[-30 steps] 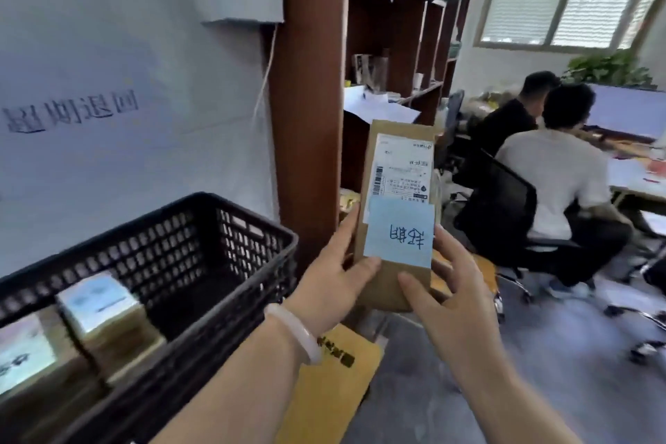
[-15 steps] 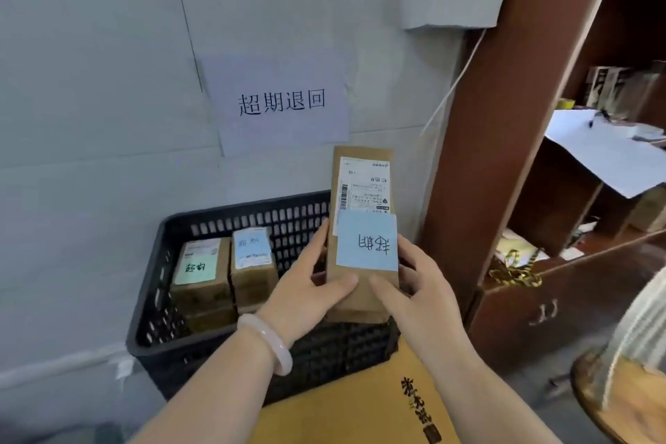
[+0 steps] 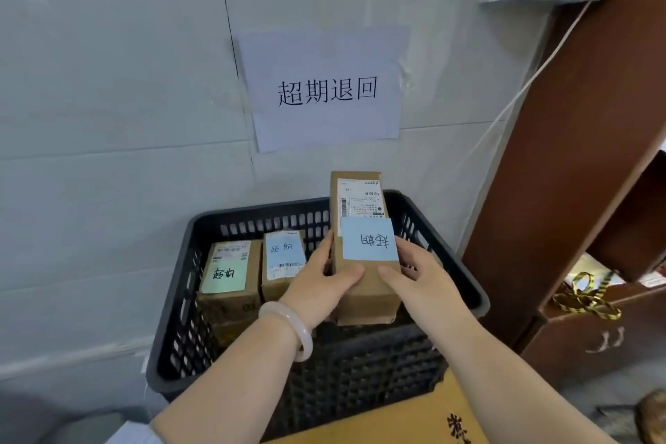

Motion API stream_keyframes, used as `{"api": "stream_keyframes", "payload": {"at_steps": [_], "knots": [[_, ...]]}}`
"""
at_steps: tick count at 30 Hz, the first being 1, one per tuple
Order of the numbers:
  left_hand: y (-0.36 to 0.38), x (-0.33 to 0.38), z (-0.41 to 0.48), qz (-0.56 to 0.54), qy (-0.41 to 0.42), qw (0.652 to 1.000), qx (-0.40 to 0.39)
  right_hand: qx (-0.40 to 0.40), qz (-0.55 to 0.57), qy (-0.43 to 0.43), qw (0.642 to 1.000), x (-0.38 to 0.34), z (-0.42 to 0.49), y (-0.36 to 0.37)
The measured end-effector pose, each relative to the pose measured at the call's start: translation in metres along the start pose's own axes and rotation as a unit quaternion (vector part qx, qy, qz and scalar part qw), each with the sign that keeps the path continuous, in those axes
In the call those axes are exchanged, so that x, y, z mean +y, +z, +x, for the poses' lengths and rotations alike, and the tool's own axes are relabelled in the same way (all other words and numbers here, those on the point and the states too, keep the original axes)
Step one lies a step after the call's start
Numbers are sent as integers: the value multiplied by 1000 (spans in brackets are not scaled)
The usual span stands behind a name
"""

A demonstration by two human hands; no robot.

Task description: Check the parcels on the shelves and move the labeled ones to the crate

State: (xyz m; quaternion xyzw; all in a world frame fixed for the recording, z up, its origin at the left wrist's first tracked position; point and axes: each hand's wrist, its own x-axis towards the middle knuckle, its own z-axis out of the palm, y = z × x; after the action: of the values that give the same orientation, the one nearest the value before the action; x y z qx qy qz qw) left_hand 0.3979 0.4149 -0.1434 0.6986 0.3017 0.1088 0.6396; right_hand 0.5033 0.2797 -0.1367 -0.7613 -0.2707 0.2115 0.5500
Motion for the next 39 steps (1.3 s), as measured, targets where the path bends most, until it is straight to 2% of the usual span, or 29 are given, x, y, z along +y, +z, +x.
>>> {"api": "stream_keyframes", "payload": {"at_steps": [9,12,15,20,23,25,27,31,33,39], "knots": [[-5,-40,52,22,-111,993,-32,-92,-91,111,985,39,64,18],[-5,-48,63,52,-152,987,-32,-129,-109,171,971,50,83,18],[-6,-53,72,110,-183,976,-41,-185,-167,193,949,58,101,23],[-6,-56,91,229,-206,949,-71,-262,-239,197,914,70,126,36],[0,-64,99,295,-212,930,-59,-315,-291,187,883,62,133,48],[4,-69,111,323,-244,910,-85,-340,-333,181,861,62,146,58],[4,-68,111,348,-258,893,-121,-328,-345,187,859,71,152,63],[2,-78,117,404,-248,869,-141,-330,-311,217,864,106,162,72],[1,-83,117,412,-242,866,-150,-340,-311,214,861,115,162,75],[-1,-82,114,396,-211,884,-132,-370,-320,184,852,120,162,74]]}}
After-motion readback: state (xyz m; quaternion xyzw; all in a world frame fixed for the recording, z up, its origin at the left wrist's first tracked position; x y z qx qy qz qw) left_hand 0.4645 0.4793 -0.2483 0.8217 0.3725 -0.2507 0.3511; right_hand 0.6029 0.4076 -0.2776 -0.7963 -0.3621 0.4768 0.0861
